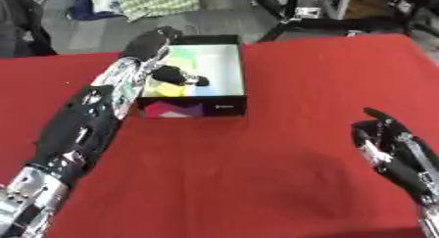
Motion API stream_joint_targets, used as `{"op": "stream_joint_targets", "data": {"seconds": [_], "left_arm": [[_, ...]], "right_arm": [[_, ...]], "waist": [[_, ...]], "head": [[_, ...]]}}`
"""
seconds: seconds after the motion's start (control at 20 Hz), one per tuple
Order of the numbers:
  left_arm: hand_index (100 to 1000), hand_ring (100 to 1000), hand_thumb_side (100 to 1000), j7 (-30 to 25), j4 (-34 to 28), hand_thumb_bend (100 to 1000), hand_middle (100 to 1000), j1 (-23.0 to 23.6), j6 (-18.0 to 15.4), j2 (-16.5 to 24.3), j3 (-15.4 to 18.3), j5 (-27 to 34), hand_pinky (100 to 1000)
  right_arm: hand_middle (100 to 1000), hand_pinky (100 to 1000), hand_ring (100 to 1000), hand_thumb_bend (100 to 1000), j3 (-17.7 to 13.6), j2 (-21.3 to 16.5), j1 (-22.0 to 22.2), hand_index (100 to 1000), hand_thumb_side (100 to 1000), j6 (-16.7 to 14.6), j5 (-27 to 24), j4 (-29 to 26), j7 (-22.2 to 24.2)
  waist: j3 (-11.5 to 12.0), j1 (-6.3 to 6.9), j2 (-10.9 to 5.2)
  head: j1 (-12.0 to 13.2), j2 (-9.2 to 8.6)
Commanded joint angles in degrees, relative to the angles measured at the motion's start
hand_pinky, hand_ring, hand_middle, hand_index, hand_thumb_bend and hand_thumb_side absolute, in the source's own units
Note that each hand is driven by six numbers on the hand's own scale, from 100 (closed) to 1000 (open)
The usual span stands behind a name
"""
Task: Pick up objects on the table and place them in the box.
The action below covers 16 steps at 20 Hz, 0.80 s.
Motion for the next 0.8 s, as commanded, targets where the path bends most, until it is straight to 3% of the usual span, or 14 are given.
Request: {"op": "stream_joint_targets", "data": {"seconds": [0.05, 0.2, 0.4, 0.6, 0.8], "left_arm": [[849, 749, 713, 4.1, -15.0, 972, 747, 4.4, 1.1, 6.1, 2.3, 14.2, 750], [824, 725, 756, 6.4, -30.2, 902, 721, 13.9, 1.5, 9.2, 5.4, 28.1, 732], [812, 704, 770, 7.5, -41.9, 856, 703, 25.7, 2.1, 8.1, 9.0, 36.0, 713], [804, 681, 769, 9.6, -44.7, 816, 683, 34.2, 2.0, 2.2, 10.3, 39.3, 692], [802, 672, 772, 10.1, -43.1, 791, 676, 39.4, 0.2, -4.2, 10.2, 40.7, 683]], "right_arm": [[697, 775, 765, 265, -0.8, -0.7, -0.4, 937, 517, 0.0, -0.2, -0.6, -0.7], [694, 772, 762, 257, -1.0, -0.7, -0.7, 933, 516, 0.0, -0.4, -0.8, -1.6], [681, 761, 749, 238, -1.3, -0.5, -1.0, 923, 515, -0.3, -1.0, -1.0, -3.4], [667, 753, 733, 218, -2.0, 0.4, -1.5, 916, 515, -0.6, -1.8, -1.5, -6.5], [651, 747, 719, 194, -2.9, 2.1, -1.8, 905, 507, -1.3, -2.6, -1.9, -11.1]], "waist": [[0.4, -0.27, -1.08], [1.4, -0.14, -0.85], [2.2, -0.24, -0.46], [2.6, -0.58, -0.21], [3.0, -0.83, -0.04]], "head": [[0.0, -0.09], [0.1, -0.09], [0.9, -0.09], [1.9, -0.09], [2.7, -0.09]]}}
